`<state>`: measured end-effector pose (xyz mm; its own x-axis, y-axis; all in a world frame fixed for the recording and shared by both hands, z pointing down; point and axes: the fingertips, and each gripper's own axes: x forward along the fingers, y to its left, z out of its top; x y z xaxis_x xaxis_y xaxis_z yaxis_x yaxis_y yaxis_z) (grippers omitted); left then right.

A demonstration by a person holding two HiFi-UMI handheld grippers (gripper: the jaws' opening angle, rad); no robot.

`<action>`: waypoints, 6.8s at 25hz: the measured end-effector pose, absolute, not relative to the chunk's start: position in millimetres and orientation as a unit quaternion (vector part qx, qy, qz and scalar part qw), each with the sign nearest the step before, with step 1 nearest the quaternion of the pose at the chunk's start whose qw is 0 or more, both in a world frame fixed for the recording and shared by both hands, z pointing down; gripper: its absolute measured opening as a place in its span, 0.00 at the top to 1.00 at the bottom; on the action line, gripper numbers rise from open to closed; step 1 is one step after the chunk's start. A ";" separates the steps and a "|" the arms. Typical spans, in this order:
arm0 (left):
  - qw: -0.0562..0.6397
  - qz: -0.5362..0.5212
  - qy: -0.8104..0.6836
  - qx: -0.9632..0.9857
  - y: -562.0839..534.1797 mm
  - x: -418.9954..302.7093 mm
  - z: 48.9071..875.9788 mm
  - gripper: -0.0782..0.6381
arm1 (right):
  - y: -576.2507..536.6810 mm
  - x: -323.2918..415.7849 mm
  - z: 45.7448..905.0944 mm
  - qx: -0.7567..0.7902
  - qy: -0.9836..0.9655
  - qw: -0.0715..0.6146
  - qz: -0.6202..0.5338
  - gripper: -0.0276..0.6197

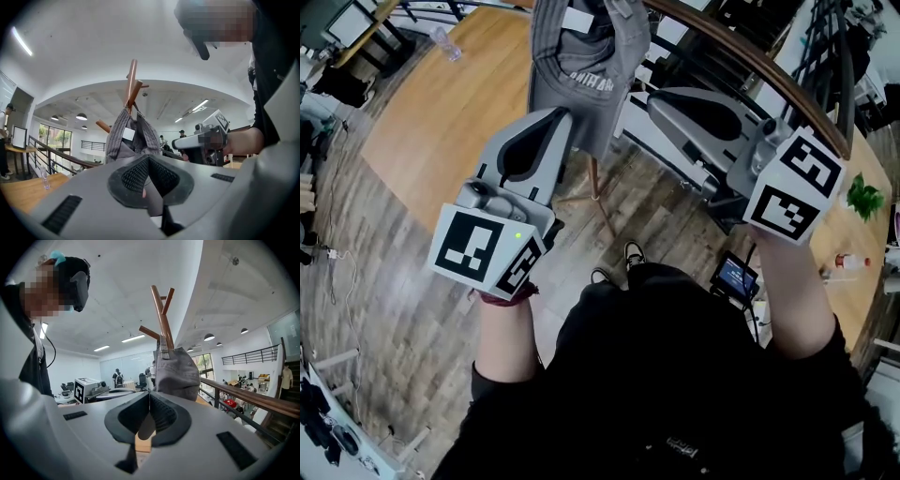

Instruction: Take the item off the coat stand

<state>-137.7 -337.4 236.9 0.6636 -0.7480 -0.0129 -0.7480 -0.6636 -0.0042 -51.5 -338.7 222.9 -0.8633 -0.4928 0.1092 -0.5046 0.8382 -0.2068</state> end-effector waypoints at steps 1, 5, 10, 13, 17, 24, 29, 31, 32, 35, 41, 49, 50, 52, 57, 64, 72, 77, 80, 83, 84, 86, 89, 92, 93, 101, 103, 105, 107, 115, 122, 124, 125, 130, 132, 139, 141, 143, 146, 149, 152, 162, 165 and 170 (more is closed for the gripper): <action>0.001 0.006 0.410 -0.912 -339.4 -139.2 238.0 0.89 | -339.4 -50.1 223.0 0.264 -0.957 0.027 0.114 0.93; 0.007 -0.004 0.412 -0.911 -345.0 -139.8 240.8 0.89 | -340.5 -46.5 225.1 0.278 -0.953 0.027 0.117 0.93; 0.020 -0.013 0.402 -0.915 -346.6 -137.1 244.1 0.86 | -341.0 -47.1 224.3 0.302 -0.948 0.019 0.101 0.92; 0.025 -0.015 0.400 -0.916 -347.9 -142.1 246.1 0.80 | -341.8 -49.4 225.0 0.312 -0.945 0.011 0.095 0.88; -0.001 -0.018 0.403 -0.915 -340.9 -151.3 259.0 0.71 | -332.2 -49.0 241.2 0.327 -0.937 0.013 0.118 0.76; 0.005 -0.015 0.417 -0.909 -358.6 -179.2 257.7 0.67 | -349.1 -64.1 236.1 0.335 -0.937 0.006 0.101 0.67; 0.004 -0.031 0.419 -0.907 -373.8 -180.8 264.7 0.60 | -361.0 -67.8 237.0 0.342 -0.935 0.015 0.095 0.62; -0.002 -0.032 0.425 -0.904 -379.8 -182.5 268.6 0.60 | -363.3 -70.7 239.8 0.340 -0.935 0.020 0.095 0.61; -0.004 -0.034 0.427 -0.903 -382.8 -183.2 270.5 0.59 | -364.7 -72.0 240.7 0.339 -0.936 0.022 0.095 0.61; -0.009 -0.036 0.428 -0.903 -391.8 -184.0 274.4 0.59 | -369.9 -76.2 242.8 0.339 -0.936 0.033 0.090 0.58; -0.021 -0.050 0.431 -0.901 -402.4 -175.5 288.5 0.57 | -379.6 -81.3 246.2 0.343 -0.933 0.060 0.087 0.56; -0.046 -0.046 0.419 -0.905 -412.3 -172.9 299.0 0.57 | -389.8 -87.9 252.5 0.339 -0.933 0.073 0.095 0.56; -0.048 -0.044 0.418 -0.906 -414.0 -171.8 299.5 0.57 | -391.1 -86.8 252.7 0.339 -0.933 0.073 0.094 0.56; -0.052 -0.043 0.412 -0.909 -415.2 -167.4 303.8 0.57 | -391.4 -84.7 256.6 0.337 -0.933 0.077 0.094 0.56; -0.053 -0.044 0.401 -0.913 -411.5 -155.6 312.5 0.77 | -386.6 -82.6 263.3 0.321 -0.937 0.098 0.094 0.71; -0.063 -0.022 0.392 -0.918 -404.9 -145.5 301.8 0.83 | -389.5 -71.9 254.9 0.325 -0.934 0.103 0.102 0.85; -0.039 -0.024 0.405 -0.913 -410.1 -142.6 277.6 0.83 | -396.8 -64.9 237.9 0.309 -0.941 0.092 0.103 0.87; -0.051 -0.022 0.409 -0.911 -401.4 -142.8 286.5 0.83 | -389.4 -66.0 245.7 0.301 -0.942 0.097 0.113 0.87; -0.047 -0.020 0.412 -0.910 -399.6 -141.4 280.9 0.83 | -387.2 -63.2 242.0 0.289 -0.946 0.092 0.118 0.87; -0.042 -0.017 0.418 -0.907 -395.3 -140.5 274.6 0.83 | -384.9 -61.6 236.6 0.284 -0.947 0.091 0.118 0.88; -0.043 -0.016 0.420 -0.906 -392.1 -141.1 274.8 0.83 | -382.2 -62.3 236.5 0.282 -0.948 0.093 0.116 0.88; -0.042 -0.016 0.421 -0.906 -385.9 -140.4 277.5 0.83 | -376.8 -61.9 238.7 0.277 -0.950 0.094 0.114 0.88; -0.038 -0.018 0.423 -0.905 -384.1 -133.2 279.0 0.83 | -376.4 -55.0 239.9 0.269 -0.952 0.091 0.116 0.88; -0.050 -0.010 0.426 -0.903 -384.4 -135.5 270.8 0.83 | -377.4 -55.1 232.6 0.265 -0.953 0.088 0.118 0.88; -0.054 -0.008 0.426 -0.903 -382.9 -137.1 268.2 0.83 | -376.3 -56.3 230.0 0.264 -0.953 0.085 0.120 0.88; -0.063 -0.002 0.433 -0.899 -370.9 -147.3 256.3 0.83 | -366.6 -65.6 220.7 0.259 -0.955 0.077 0.120 0.88; -0.060 -0.004 0.436 -0.898 -369.7 -147.6 254.8 0.83 | -366.0 -66.2 219.3 0.263 -0.955 0.076 0.118 0.88; -0.058 -0.005 0.438 -0.897 -366.2 -147.5 254.9 0.83 | -362.8 -66.1 219.9 0.261 -0.955 0.076 0.118 0.88; -0.058 -0.004 0.442 -0.895 -363.2 -149.0 254.5 0.83 | -360.1 -67.4 219.9 0.258 -0.956 0.075 0.118 0.88; -0.050 0.002 0.451 -0.891 -352.9 -158.7 247.1 0.83 | -353.1 -76.1 213.4 0.263 -0.956 0.068 0.113 0.88; -0.049 0.015 0.452 -0.891 -341.6 -157.5 246.0 0.83 | -339.8 -75.5 211.3 0.268 -0.956 0.058 0.104 0.88; -0.047 0.019 0.452 -0.891 -338.7 -160.1 237.7 0.83 | -337.3 -77.9 202.8 0.268 -0.956 0.056 0.102 0.88; -0.046 0.022 0.452 -0.891 -337.2 -160.9 233.8 0.83 | -335.9 -78.9 198.4 0.268 -0.956 0.056 0.100 0.88; -0.040 0.030 0.451 -0.891 -330.0 -163.1 226.9 0.83 | -327.6 -80.9 190.8 0.268 -0.958 0.047 0.092 0.88; -0.034 0.030 0.451 -0.891 -328.1 -164.0 225.1 0.83 | -325.4 -81.5 189.7 0.269 -0.958 0.041 0.089 0.88; -0.014 0.026 0.451 -0.892 -320.6 -165.2 218.1 0.83 | -316.5 -83.1 182.6 0.272 -0.959 0.036 0.073 0.88; -0.009 0.032 0.453 -0.891 -318.2 -165.9 214.4 0.83 | -313.9 -83.4 179.3 0.271 -0.960 0.034 0.067 0.88; -0.007 0.040 0.455 -0.890 -314.8 -166.9 211.3 0.83 | -310.1 -83.8 176.9 0.268 -0.961 0.031 0.060 0.88; 0.001 0.045 0.456 -0.889 -306.8 -167.1 206.6 0.83 | -302.3 -83.3 174.2 0.263 -0.963 0.027 0.057 0.88; 0.019 0.044 0.455 -0.889 -294.5 -167.8 204.8 0.83 | -292.3 -83.3 172.9 0.255 -0.965 0.022 0.052 0.88; 0.027 0.054 0.460 -0.886 -288.3 -170.5 200.3 0.83 | -285.7 -85.9 166.7 0.245 -0.969 0.019 0.036 0.88; 0.054 0.060 0.483 -0.872 -264.3 -160.9 181.0 0.83 | -263.3 -75.4 149.0 0.214 -0.977 0.001 0.015 0.88; 0.050 0.061 0.485 -0.871 -252.4 -155.7 172.6 0.83 | -253.0 -70.7 140.0 0.207 -0.978 0.004 0.018 0.88; 0.043 0.051 0.474 -0.878 -239.5 -129.9 162.8 0.83 | -237.1 -45.5 132.6 0.211 -0.977 0.009 0.033 0.88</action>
<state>-129.9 -239.5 162.8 0.5451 -0.8281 -0.1307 -0.8369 -0.5467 -0.0260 -45.5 -237.1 132.6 -0.9108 -0.4116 0.0312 -0.4127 0.9089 -0.0598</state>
